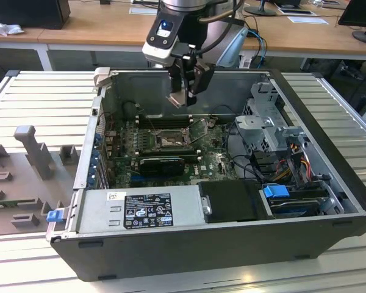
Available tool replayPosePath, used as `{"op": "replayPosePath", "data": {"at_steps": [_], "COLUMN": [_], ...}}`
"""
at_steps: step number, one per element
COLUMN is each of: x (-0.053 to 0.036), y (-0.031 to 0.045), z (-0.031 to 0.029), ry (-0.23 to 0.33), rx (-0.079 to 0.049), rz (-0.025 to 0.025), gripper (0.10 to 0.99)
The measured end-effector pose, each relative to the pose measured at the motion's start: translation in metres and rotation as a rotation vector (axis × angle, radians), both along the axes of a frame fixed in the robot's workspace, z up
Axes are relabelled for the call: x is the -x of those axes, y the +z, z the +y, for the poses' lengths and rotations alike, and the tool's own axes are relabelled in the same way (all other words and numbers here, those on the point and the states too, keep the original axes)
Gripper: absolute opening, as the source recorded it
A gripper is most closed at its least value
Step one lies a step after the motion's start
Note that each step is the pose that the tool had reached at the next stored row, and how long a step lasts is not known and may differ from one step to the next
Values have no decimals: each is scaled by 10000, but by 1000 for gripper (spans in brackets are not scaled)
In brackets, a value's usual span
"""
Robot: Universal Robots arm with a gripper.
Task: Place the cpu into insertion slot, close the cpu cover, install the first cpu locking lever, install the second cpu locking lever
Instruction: 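Place the cpu into insertion slot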
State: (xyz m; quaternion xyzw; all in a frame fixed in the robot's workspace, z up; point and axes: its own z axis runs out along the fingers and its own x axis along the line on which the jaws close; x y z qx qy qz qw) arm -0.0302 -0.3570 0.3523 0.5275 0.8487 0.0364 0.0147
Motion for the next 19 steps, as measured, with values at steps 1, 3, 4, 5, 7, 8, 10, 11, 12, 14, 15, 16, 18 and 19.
{"op": "replayPosePath", "data": {"at_steps": [1, 3, 4, 5, 7, 8, 10, 11, 12, 14, 15, 16, 18, 19], "x": [0, 0, 0, 0, 0, 0, 0, 0, 0, 0, 0, 0, 0, 0], "y": [-2, -8, -9, -11, -13, -15, -17, -18, -19, -21, -22, -24, -27, -27], "z": [0, 0, 0, 0, 0, 0, 0, 0, 0, 0, 0, 0, 0, 0], "ry": [-146, -618, -725, -839, -1093, -1258, -1450, -1557, -1639, -1957, -2046, -2252, -2571, -2727], "rx": [1, 9, 9, 10, 12, 14, 17, 18, 18, 26, 27, 28, 37, 43], "rz": [0, 1, 0, 1, 0, 0, 0, 1, 0, 0, 1, 1, -1, -1], "gripper": [525, 525, 525, 525, 525, 525, 525, 525, 525, 525, 525, 525, 525, 525]}}
